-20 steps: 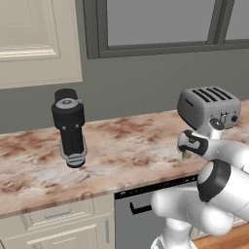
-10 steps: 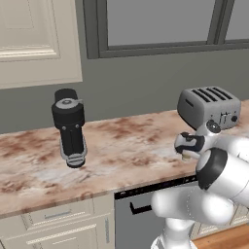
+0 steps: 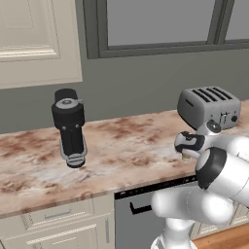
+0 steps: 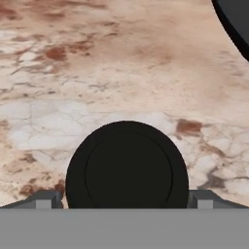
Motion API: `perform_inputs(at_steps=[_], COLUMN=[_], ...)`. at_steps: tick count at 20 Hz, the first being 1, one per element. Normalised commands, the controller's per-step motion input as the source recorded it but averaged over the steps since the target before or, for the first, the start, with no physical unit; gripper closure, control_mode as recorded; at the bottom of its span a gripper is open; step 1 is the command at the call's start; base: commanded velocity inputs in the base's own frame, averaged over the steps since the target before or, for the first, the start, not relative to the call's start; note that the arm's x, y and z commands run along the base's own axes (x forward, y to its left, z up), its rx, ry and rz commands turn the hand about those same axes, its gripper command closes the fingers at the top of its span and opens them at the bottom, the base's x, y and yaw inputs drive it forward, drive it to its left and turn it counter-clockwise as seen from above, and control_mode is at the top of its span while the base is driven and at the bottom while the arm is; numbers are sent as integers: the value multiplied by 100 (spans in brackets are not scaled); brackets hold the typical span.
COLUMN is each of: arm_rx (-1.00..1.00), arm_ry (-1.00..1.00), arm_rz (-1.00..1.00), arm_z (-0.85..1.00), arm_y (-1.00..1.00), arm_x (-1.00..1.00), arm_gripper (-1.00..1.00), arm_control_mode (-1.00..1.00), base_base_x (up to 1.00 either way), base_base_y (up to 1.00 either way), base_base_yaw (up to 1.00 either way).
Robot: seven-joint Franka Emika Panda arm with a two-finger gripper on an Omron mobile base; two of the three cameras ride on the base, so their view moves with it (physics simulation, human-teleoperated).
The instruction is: Move the drinks to the dining counter.
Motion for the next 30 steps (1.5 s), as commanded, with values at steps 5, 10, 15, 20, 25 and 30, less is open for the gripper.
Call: perform_inputs(at_steps=[5,10,15,20,25,30], arm_rx=[0,0,0,0,0,0], arm_ry=[-18,-20,-5,-1,0,0], arm_rz=[0,0,0,0,0,1], arm_z=[-1,-3,-12,-18,-1,8], arm_y=[0,0,0,0,0,0], arm_x=[0,0,0,0,0,-9], arm_gripper=[-100,-100,-100,100,100,100], arm_control_mode=[-100,-100,-100,-100,-100,-100], base_base_x=[0,0,0,0,0,0], base_base_y=[0,0,0,0,0,0], base_base_yaw=[0,0,0,0,0,0])
